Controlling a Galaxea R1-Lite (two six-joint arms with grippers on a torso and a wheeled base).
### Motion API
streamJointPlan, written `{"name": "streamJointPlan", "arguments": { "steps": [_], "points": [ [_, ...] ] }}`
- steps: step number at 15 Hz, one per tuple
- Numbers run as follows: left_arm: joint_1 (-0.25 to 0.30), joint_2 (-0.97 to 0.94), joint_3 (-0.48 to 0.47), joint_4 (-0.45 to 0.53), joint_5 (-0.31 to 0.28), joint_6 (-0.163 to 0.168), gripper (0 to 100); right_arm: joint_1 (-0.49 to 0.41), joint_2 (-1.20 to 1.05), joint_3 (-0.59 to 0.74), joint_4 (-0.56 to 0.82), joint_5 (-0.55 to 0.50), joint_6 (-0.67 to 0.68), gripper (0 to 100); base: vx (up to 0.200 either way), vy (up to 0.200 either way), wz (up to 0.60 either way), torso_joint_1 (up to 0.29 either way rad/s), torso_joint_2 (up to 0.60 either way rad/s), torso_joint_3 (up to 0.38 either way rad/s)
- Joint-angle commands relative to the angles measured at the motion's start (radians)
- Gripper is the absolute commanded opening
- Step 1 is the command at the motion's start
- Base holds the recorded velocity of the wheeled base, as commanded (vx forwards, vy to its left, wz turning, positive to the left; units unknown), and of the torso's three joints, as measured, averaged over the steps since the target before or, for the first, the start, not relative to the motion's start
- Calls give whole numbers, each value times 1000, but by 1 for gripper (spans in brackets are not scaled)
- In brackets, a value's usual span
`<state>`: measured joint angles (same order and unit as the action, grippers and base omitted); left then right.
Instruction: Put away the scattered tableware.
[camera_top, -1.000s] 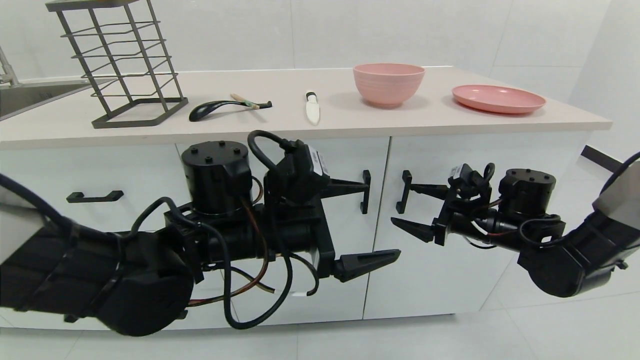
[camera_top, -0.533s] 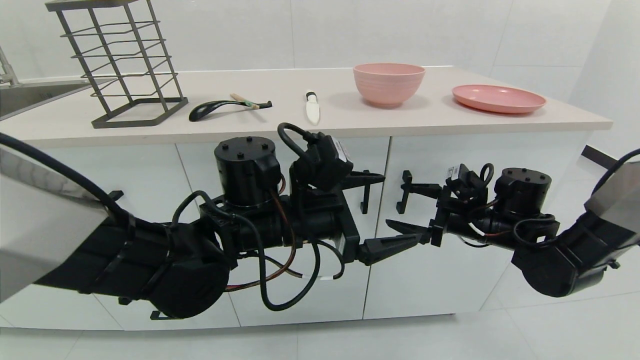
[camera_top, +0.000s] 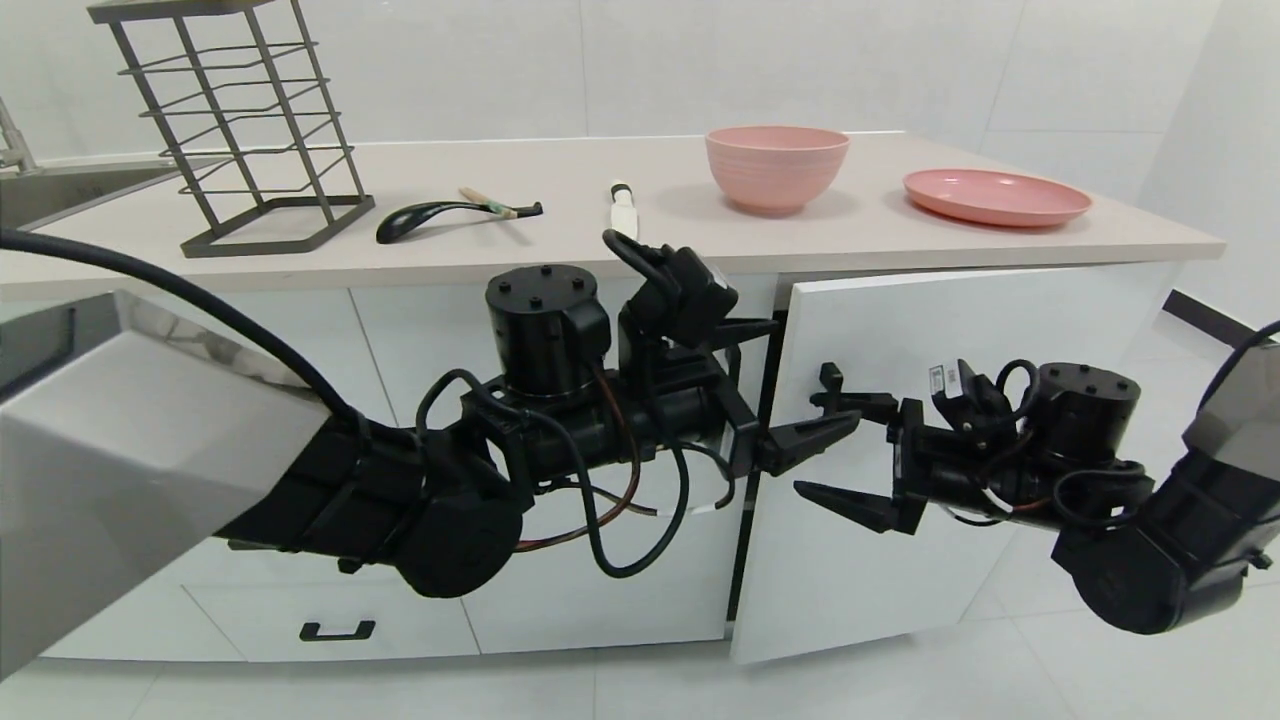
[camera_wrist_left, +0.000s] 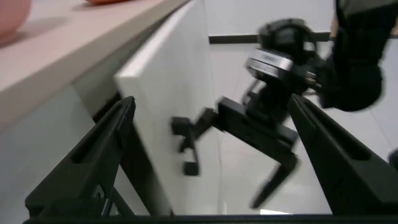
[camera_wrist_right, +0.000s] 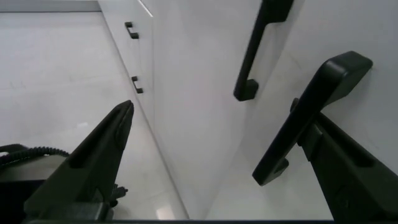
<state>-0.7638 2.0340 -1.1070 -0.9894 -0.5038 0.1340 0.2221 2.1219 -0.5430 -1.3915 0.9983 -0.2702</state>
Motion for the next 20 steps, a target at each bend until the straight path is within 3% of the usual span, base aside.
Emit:
{"name": "streamJointPlan", "arguments": {
  "steps": [1,3,9,13,20],
  "points": [
    [3,57,-82,-2,18,-5,100,-29,-3,104,-60,20,2,100,0,0,0,0,0,0],
    [-9,95,-148,0,21,-7,100,-40,-59,169,-75,39,2,100,0,0,0,0,0,0],
    [-81,245,-301,-14,21,-31,100,-64,-86,176,-75,51,0,100,0,0,0,0,0,0],
    [-143,268,-320,-55,21,-77,100,-118,-85,175,-75,51,-3,100,0,0,0,0,0,0],
    [-146,268,-324,-58,28,-90,100,-214,-86,178,-75,51,-4,100,0,0,0,0,0,0]
  ]
}}
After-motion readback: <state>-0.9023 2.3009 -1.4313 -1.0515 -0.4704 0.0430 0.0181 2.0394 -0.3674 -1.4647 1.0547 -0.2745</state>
